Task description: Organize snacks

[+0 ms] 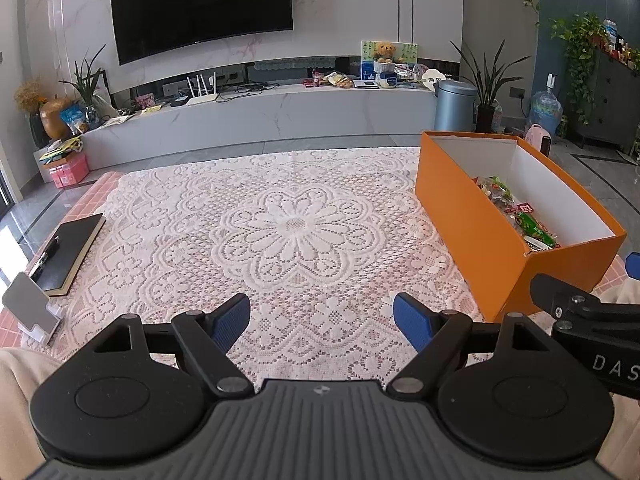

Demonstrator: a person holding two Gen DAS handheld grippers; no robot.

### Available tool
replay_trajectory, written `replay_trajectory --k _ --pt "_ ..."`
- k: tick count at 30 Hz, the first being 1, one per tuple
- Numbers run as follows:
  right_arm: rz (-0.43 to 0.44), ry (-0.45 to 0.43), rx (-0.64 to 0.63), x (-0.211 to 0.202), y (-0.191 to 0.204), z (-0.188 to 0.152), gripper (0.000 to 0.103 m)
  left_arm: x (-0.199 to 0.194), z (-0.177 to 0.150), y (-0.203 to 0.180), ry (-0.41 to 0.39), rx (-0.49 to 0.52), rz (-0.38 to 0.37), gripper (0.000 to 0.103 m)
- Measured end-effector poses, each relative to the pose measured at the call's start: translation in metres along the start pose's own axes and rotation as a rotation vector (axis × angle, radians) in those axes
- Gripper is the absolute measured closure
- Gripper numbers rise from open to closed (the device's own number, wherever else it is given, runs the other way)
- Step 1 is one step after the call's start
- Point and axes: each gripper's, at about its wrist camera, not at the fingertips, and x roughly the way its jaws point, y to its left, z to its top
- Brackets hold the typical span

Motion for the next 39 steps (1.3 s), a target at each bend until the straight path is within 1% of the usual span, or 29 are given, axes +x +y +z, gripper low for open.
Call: replay_trajectory --k 39 --pt "0.002 0.003 -0.013 -0.0027 0.0037 -0.0016 0.003 0.0007 -0.0006 -0.0005 0.022 -0.015 -0.026 0.009"
